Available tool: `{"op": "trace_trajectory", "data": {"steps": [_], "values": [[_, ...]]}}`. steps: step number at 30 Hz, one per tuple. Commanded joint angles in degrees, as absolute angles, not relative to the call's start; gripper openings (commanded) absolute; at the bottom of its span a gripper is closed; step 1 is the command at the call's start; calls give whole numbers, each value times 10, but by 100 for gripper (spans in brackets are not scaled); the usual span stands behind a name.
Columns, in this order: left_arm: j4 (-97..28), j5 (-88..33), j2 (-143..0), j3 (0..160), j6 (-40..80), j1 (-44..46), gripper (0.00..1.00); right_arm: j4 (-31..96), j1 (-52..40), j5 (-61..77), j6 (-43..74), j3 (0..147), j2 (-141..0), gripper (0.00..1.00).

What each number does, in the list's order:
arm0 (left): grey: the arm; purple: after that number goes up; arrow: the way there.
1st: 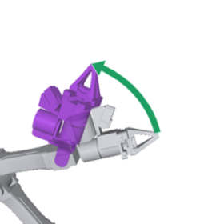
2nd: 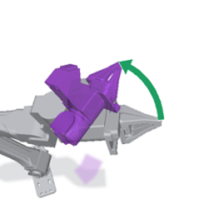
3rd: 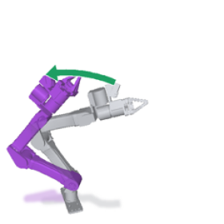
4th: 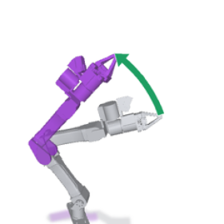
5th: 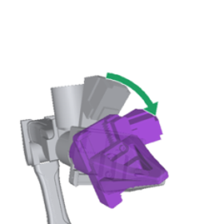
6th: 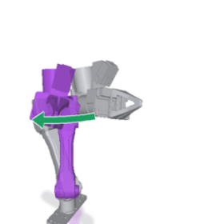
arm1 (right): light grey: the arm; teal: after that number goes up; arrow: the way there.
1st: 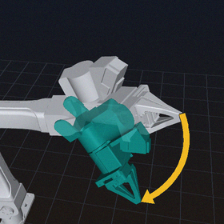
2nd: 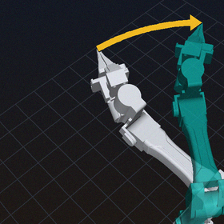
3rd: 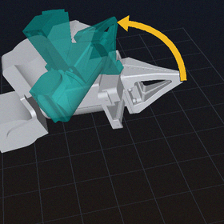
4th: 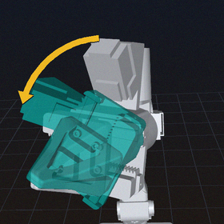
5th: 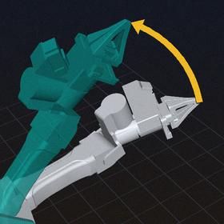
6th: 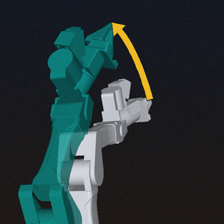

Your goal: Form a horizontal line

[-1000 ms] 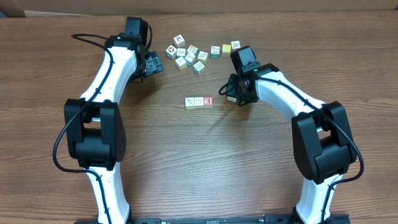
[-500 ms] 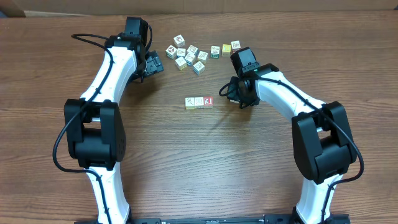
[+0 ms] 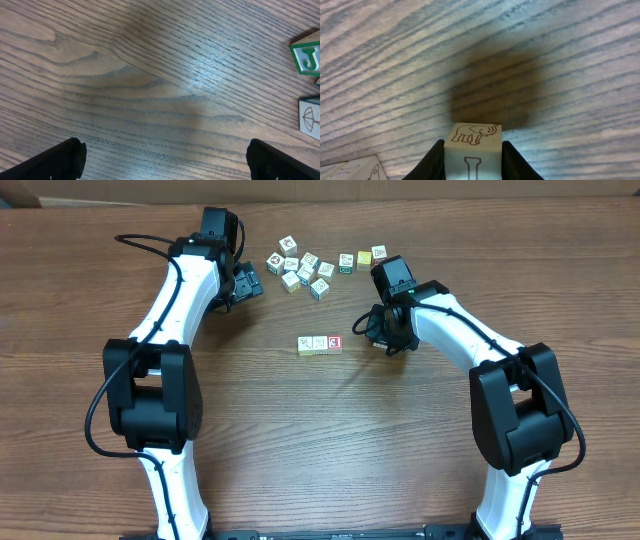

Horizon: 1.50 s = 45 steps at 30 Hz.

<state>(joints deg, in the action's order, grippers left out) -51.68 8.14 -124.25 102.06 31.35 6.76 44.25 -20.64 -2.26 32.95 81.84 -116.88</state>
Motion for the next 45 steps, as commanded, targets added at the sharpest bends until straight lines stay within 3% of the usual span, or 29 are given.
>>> {"op": "trace_trajectory", "data": {"steps": [1,45], "values": [[-518,79,-1244,1032,309,74,100,444,-206,-8,314,845,-1151,24],[-518,79,-1244,1032,309,75,100,424,-206,108,269,848,-1148,25]]}}
